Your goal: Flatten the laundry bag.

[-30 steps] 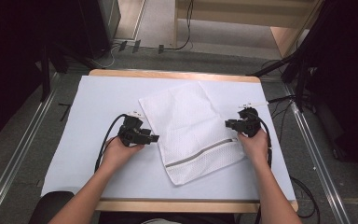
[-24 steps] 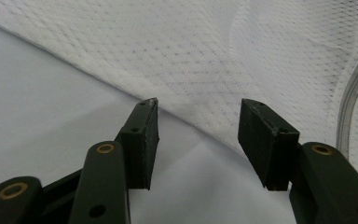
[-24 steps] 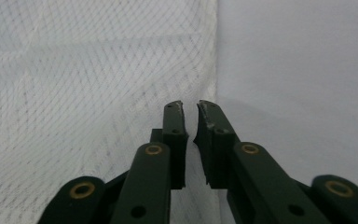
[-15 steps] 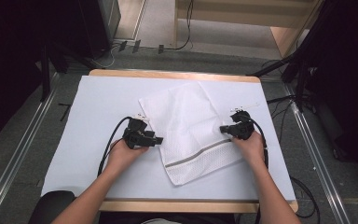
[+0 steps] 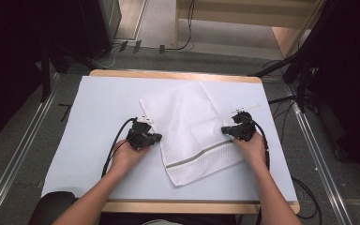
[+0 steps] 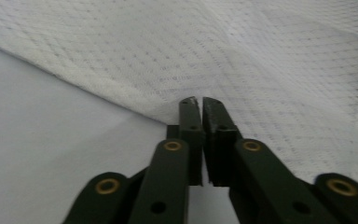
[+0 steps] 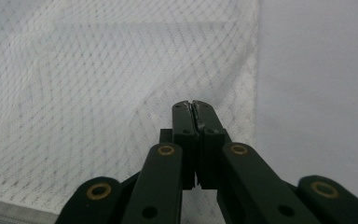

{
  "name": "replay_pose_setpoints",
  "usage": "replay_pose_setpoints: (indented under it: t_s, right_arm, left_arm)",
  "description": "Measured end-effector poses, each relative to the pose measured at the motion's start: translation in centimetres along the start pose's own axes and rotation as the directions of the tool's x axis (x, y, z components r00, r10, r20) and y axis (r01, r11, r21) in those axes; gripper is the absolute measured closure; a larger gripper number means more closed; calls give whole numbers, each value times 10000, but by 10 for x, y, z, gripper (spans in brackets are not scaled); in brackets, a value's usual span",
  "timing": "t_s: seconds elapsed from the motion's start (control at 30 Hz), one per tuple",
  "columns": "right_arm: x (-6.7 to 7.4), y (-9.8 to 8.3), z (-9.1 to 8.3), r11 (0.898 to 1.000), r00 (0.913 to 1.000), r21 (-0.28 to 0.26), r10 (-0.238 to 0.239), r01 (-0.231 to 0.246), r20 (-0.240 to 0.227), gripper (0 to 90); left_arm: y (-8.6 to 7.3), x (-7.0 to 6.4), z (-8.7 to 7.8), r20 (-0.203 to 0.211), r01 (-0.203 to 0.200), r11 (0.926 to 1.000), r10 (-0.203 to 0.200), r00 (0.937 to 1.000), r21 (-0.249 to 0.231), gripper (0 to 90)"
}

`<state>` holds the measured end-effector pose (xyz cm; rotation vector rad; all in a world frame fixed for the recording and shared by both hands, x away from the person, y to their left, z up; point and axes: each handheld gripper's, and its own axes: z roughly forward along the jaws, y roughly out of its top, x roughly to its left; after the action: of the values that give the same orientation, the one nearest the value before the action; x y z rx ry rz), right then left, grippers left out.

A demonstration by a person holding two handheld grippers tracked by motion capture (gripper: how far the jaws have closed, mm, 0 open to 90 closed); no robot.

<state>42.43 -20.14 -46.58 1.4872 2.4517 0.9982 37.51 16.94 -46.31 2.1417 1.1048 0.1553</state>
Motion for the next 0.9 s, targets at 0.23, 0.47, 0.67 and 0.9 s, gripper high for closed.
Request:
replay_pose_setpoints:
  t_s: [0.23,0.47,0.67,0.9]
  right_arm:
    - [-6,-2,-8,9994,9998,-307,132,-127,169,850]
    - [-16,-6,-10,9983,9987,-539,226,-202,449,708]
    - [-17,-7,-8,9983,9987,-549,208,-182,474,680]
    - [-7,-4,-9,9975,9996,-691,188,-175,188,713]
  left_arm:
    - [2,5,-1,341,473,9989,-475,9983,66,900]
    - [5,11,-9,512,814,9966,-807,9954,-123,900]
    - [8,22,-19,475,969,9951,-959,9943,-187,900]
    - [10,42,-32,247,1093,9940,-1094,9937,22,900]
